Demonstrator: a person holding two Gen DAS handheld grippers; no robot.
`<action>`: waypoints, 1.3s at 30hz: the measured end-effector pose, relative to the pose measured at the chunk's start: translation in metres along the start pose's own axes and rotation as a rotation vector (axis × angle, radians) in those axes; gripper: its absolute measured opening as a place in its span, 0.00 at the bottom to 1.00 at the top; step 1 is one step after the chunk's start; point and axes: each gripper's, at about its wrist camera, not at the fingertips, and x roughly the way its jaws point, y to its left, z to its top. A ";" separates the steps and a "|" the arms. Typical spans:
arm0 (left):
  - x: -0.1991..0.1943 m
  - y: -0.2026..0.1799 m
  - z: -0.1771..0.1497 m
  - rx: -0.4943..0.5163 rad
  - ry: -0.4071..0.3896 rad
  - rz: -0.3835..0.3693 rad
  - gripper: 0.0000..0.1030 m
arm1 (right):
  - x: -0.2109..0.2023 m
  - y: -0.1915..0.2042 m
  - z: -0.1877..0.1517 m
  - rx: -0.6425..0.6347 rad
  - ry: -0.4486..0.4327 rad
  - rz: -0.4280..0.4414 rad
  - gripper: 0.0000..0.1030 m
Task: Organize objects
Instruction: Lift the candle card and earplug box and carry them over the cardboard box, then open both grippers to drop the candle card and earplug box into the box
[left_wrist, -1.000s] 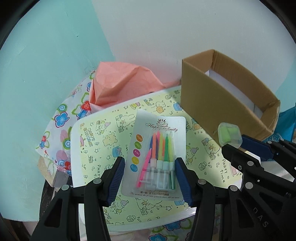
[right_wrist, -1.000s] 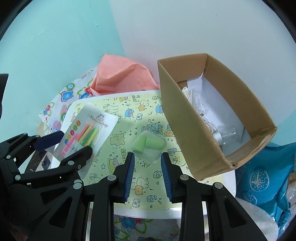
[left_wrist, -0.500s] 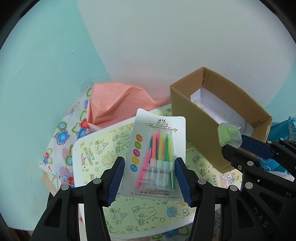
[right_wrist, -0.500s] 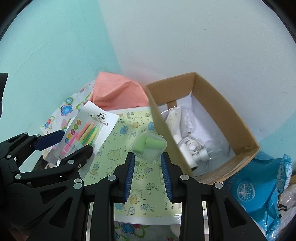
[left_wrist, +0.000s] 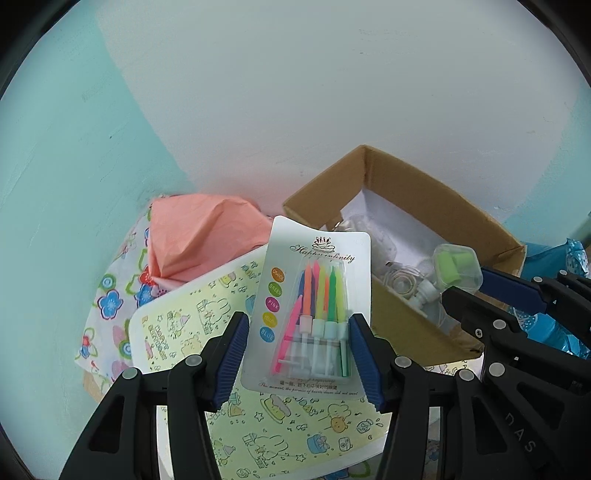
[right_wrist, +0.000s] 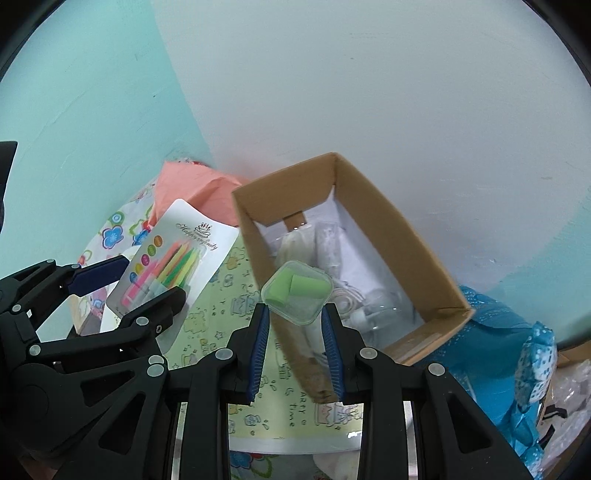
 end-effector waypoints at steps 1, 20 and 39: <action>0.001 -0.003 0.002 0.004 0.002 -0.001 0.54 | 0.001 -0.003 0.000 0.004 0.003 0.002 0.33; 0.024 -0.057 0.038 0.113 0.005 -0.016 0.54 | 0.014 -0.064 0.009 0.079 0.024 -0.008 0.33; 0.040 -0.054 0.039 0.154 0.042 0.060 0.85 | 0.024 -0.077 0.010 0.103 0.031 0.022 0.33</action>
